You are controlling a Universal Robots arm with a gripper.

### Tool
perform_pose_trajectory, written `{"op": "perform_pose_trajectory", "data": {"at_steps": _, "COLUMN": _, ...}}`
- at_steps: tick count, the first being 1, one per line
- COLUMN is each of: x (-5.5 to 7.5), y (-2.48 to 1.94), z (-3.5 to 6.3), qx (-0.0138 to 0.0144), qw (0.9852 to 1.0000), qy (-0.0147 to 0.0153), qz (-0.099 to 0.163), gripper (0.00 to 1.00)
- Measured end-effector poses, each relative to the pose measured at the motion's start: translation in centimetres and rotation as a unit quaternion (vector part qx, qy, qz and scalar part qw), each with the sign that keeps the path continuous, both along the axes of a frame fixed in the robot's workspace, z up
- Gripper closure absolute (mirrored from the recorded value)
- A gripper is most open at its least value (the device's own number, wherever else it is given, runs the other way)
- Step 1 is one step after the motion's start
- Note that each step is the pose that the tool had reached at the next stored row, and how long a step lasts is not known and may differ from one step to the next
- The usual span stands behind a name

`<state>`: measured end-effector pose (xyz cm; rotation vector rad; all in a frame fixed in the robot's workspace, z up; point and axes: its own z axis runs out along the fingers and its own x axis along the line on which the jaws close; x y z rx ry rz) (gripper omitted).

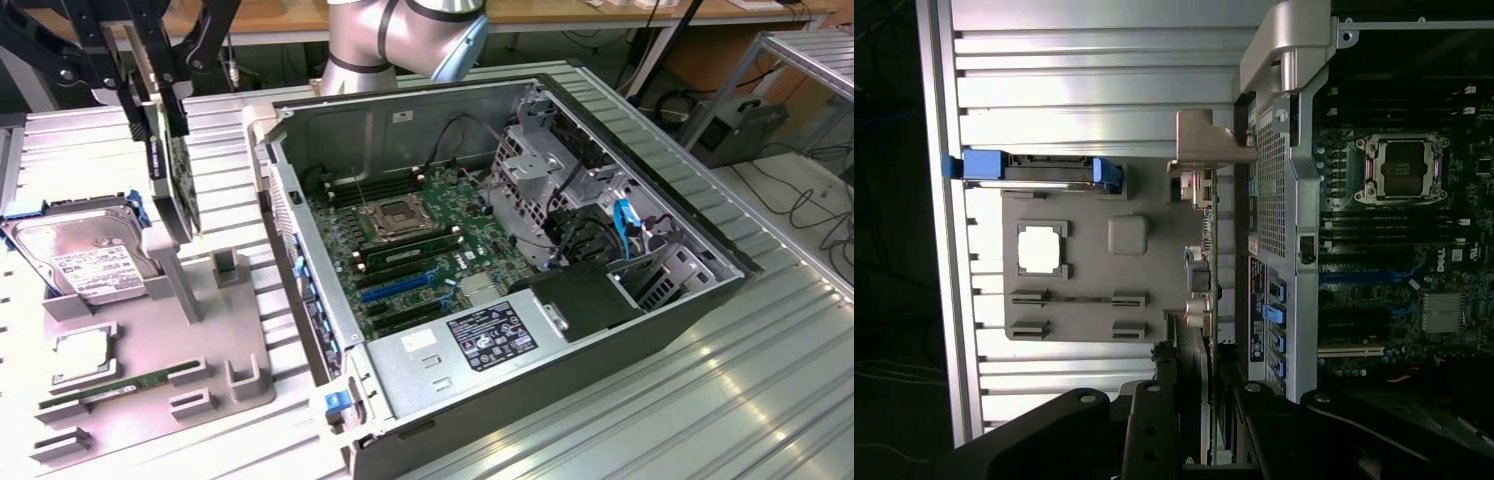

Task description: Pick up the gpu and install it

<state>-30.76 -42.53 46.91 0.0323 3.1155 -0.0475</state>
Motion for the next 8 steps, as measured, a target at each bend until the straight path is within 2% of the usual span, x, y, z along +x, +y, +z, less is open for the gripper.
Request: {"op": "perform_pose_trajectory", "data": {"at_steps": 8, "x": 0.42, "y": -0.02, "z": -0.68, "qx": 0.0, "qw": 1.0, "qy": 0.0, "qz": 0.0, "gripper": 0.73}}
